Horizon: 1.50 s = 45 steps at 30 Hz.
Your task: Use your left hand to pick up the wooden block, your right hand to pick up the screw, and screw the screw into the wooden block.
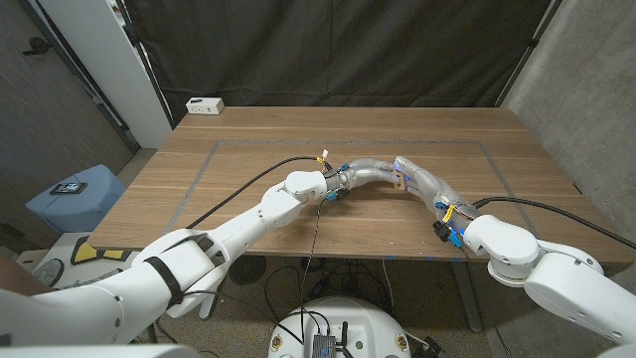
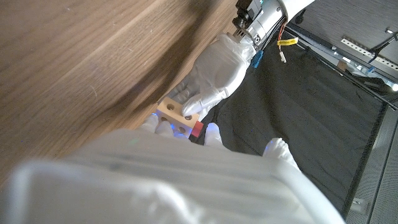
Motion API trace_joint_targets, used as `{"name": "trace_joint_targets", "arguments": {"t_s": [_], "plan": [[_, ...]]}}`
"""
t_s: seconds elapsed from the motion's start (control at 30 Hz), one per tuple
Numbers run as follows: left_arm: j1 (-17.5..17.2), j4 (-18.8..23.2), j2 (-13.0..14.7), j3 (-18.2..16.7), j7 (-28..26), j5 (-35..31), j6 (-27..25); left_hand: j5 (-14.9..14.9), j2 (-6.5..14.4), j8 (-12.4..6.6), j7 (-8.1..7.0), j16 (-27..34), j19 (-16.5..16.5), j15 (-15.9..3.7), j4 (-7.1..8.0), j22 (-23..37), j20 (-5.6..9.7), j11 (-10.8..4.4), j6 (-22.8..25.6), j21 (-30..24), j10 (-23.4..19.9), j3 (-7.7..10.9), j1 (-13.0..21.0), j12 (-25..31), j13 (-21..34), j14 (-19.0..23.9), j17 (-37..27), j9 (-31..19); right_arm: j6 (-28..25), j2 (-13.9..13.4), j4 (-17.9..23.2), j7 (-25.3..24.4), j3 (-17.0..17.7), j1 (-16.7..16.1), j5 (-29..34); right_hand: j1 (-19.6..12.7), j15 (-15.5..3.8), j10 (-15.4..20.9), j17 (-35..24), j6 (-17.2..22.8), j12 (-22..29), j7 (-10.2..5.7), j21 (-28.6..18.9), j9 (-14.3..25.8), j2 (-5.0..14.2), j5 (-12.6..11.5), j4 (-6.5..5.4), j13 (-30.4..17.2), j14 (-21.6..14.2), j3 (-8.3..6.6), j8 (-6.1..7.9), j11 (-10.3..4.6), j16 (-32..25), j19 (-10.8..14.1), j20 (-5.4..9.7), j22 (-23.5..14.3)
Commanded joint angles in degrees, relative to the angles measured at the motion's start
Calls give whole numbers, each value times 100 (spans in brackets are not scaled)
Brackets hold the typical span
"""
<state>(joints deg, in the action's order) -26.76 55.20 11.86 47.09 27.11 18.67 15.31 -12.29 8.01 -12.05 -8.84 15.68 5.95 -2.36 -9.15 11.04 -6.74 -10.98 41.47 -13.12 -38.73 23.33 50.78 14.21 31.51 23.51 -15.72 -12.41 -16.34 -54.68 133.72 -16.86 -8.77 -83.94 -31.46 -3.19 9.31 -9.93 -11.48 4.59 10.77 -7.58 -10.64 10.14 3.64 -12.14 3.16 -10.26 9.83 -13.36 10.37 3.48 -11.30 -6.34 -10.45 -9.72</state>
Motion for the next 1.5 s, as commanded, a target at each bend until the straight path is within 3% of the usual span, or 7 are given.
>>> {"name": "trace_joint_targets", "arguments": {"t_s": [0.03, 0.47, 1.27, 1.5], "plan": [[10, -25, 8, -9, 18, 1, 8, -41, 42, -46, -6, 22, 35, -344, 27, 22, -27, 17, 62, -32, -27, 19, 8, 35, 16, 45, -12, -19, 25, -49, 11, 0, -14, 62, 18, -10, 38, -1007, -11, 38, 34, -38, -36, 8, 24, -40, -19, -23, 1104, -28, 29, -11, -38, 37, -40, -18], [11, 53, 87, -31, 46, 1, -1, -40, 41, -42, 1, 23, 36, -352, 30, 22, -29, 20, 53, -33, -25, 15, 3, 36, 16, 44, -14, -19, -95, -95, 76, -101, 163, -34, -2, -12, 34, -998, -11, 37, 36, -33, -35, 8, 24, -40, -17, -23, 1100, -28, 26, -11, -38, 36, -43, -18], [-293, 916, 645, -182, -127, 37, -213, -39, 41, -39, -4, 22, 31, -340, 29, 23, -29, 18, 47, -31, -23, 14, 6, 38, 16, 42, -14, -20, -234, -55, 134, -254, 367, -158, 159, -13, 44, -1003, -11, -103, 32, -99, -33, 7, 14, -40, -14, -23, 1097, -25, -23, -15, -37, 32, -51, -18], [-369, 1121, 802, -246, -177, 53, -220, -39, 40, -36, -4, 20, 32, -341, 32, 23, -31, 16, 39, -32, -28, 13, 1, 41, 16, 40, -15, -20, -174, 32, 122, -301, 360, -178, 254, -17, 40, -991, -10, -174, 35, -124, -38, 7, 16, -41, -13, -22, 1086, -27, -35, -9, -40, 41, 64, -18]]}}
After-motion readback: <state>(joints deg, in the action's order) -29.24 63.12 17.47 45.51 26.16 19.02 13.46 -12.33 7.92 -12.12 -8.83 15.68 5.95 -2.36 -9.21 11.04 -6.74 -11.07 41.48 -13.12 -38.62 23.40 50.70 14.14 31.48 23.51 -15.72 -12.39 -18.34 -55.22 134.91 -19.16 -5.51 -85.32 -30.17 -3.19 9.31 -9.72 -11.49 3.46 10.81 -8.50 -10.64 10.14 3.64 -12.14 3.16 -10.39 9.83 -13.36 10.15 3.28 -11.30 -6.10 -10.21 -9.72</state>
